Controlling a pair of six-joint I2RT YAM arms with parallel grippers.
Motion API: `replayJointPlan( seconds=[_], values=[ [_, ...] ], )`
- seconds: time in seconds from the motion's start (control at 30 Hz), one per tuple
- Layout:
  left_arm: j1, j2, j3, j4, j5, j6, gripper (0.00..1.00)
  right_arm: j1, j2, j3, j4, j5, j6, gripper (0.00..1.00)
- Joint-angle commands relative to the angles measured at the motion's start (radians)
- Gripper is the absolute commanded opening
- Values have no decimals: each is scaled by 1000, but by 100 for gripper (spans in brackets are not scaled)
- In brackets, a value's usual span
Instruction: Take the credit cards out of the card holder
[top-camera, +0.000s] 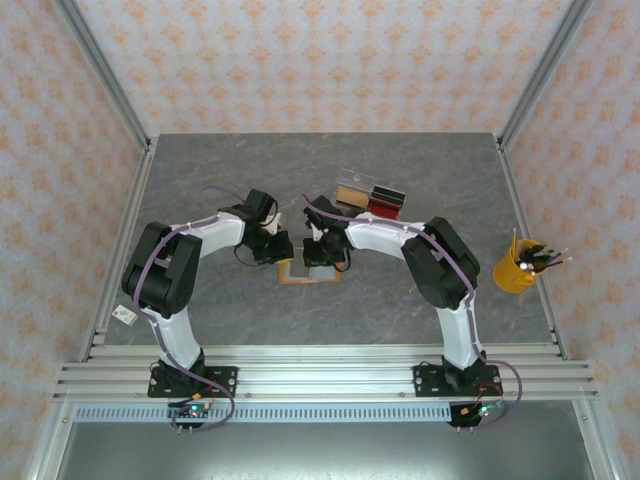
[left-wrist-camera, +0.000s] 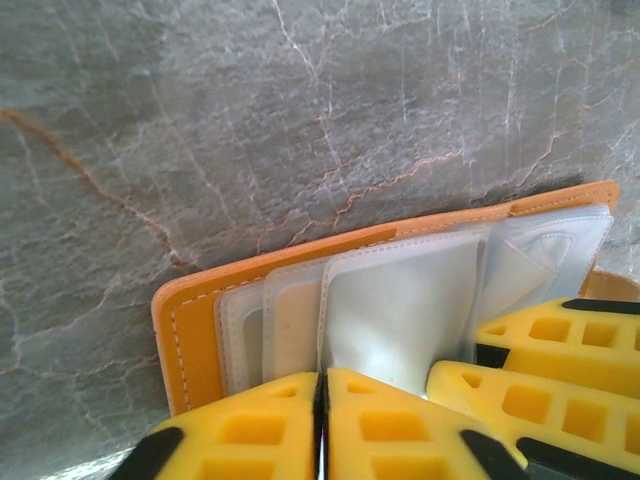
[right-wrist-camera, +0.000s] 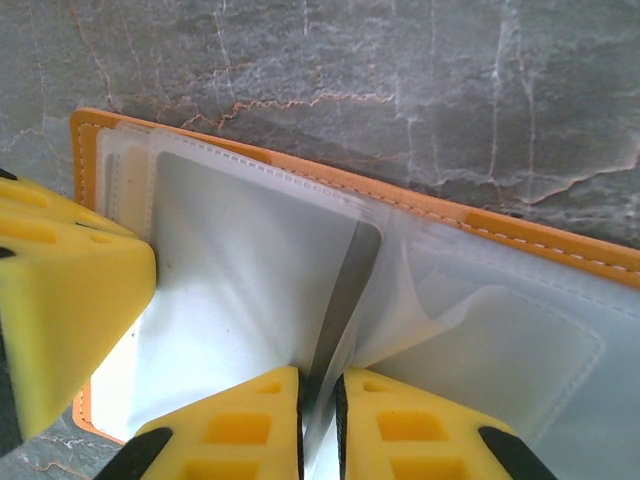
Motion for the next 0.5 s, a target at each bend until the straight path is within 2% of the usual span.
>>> replayJointPlan(
  seconds=[0.0, 0.1, 0.47],
  values=[
    [-25, 21, 6, -5, -50, 25, 5, 0, 39, -44, -33, 50, -2, 16],
    [-25, -1, 7, -15, -74, 33, 0, 0, 2, -37, -30, 41, 8, 17],
    [-25, -64, 2, -28, -85, 24, 0, 0, -162, -63, 11, 74, 77, 30]
  ],
)
